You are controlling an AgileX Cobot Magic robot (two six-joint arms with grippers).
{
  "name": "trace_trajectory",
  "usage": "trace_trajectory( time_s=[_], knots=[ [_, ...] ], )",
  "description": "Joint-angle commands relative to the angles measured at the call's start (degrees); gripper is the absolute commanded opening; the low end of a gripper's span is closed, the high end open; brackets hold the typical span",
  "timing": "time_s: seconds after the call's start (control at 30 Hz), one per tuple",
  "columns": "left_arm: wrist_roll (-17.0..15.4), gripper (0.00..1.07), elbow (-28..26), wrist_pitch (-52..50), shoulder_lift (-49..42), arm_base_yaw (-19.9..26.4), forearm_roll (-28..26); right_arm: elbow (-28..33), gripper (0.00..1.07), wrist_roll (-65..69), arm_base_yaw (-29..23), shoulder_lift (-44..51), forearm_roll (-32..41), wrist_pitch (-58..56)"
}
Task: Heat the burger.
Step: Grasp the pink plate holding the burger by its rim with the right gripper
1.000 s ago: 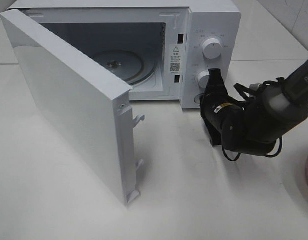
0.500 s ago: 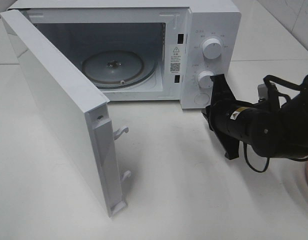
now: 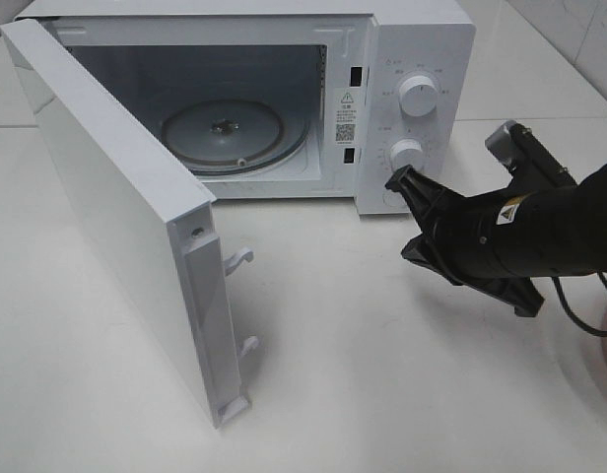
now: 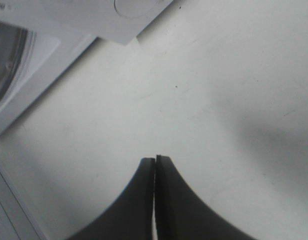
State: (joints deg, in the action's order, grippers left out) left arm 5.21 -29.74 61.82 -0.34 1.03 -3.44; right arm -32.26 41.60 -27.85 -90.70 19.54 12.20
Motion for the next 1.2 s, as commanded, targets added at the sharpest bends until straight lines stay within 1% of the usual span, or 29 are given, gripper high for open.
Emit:
trace_trajectory(
  time_s=[0.03,0.1,0.17,0.2,0.23,0.3,0.37,0.4,0.43,0.57,0.73,0.77,0.83,0.87,1.0,1.03,1.07,1.1,1.17,1.2],
  knots=[
    [0.06,0.98,0.23,-0.57,-1.20,-0.34,-0.34,0.11,0.04,-7.91,0.46,2.75,-1.03,-5.84],
    [0.06,0.98,0.23,-0.57,-1.20,-0.34,-0.34,0.06,0.04,-15.47,0.46,5.21,-1.09,-12.20],
    [0.06,0.98,0.23,-0.57,-1.20,-0.34,-0.34,0.06,0.04,-17.25,0.46,5.79,-1.09,-13.87],
    [0.06,0.98,0.23,-0.57,-1.20,-0.34,-0.34,0.06,0.04,-21.26,0.46,7.22,-1.15,-18.11],
    [0.06,0.98,0.23,-0.57,-1.20,-0.34,-0.34,0.06,0.04,-21.26,0.46,7.22,-1.15,-18.11],
    [0.06,0.98,0.23,-0.57,-1.20,-0.34,-0.34,0.06,0.04,-27.73,0.46,9.00,-1.38,-23.66],
    [0.06,0.98,0.23,-0.57,-1.20,-0.34,-0.34,0.06,0.04,-29.56,0.46,9.57,-1.55,-25.55],
    [0.06,0.98,0.23,-0.57,-1.20,-0.34,-0.34,0.06,0.04,-32.31,0.46,10.49,-2.46,-28.71],
    [0.06,0.98,0.23,-0.57,-1.20,-0.34,-0.34,0.06,0.04,-32.31,0.46,10.49,-2.46,-28.71],
    [0.06,0.98,0.23,-0.57,-1.20,-0.34,-0.34,0.06,0.06,-38.39,0.46,12.89,-5.84,-35.70],
    [0.06,0.98,0.23,-0.57,-1.20,-0.34,-0.34,-1.26,0.07,-40.16,0.46,14.50,-8.37,-40.97],
    [0.06,0.98,0.23,-0.57,-1.20,-0.34,-0.34,-2.81,0.08,-40.16,0.46,14.78,-9.85,-44.86],
    [0.06,0.98,0.23,-0.57,-1.20,-0.34,-0.34,-3.78,0.08,-40.16,0.46,14.78,-10.77,-46.98],
    [0.06,0.98,0.23,-0.57,-1.20,-0.34,-0.34,-5.61,0.09,-40.16,0.46,14.78,-12.61,-51.05],
    [0.06,0.98,0.23,-0.57,-1.20,-0.34,-0.34,-7.79,0.11,-40.16,0.46,14.78,-14.67,-55.06],
    [0.06,0.98,0.23,-0.57,-1.20,-0.34,-0.34,-8.54,0.12,-40.16,0.86,14.78,-15.30,-56.26],
    [0.06,0.98,0.23,-0.57,-1.20,-0.34,-0.34,-9.34,0.15,-40.16,2.46,14.78,-15.93,-57.98],
    [0.06,0.98,0.23,-0.57,-1.20,-0.34,-0.34,-9.34,0.15,-40.16,2.46,14.78,-15.93,-57.98],
    [0.06,0.98,0.23,-0.57,-1.20,-0.34,-0.34,-9.68,0.22,-40.62,5.67,14.78,-17.13,-59.64],
    [0.06,0.98,0.23,-0.57,-1.20,-0.34,-0.34,-9.68,0.22,-40.62,5.67,14.78,-17.13,-59.64]
  ],
)
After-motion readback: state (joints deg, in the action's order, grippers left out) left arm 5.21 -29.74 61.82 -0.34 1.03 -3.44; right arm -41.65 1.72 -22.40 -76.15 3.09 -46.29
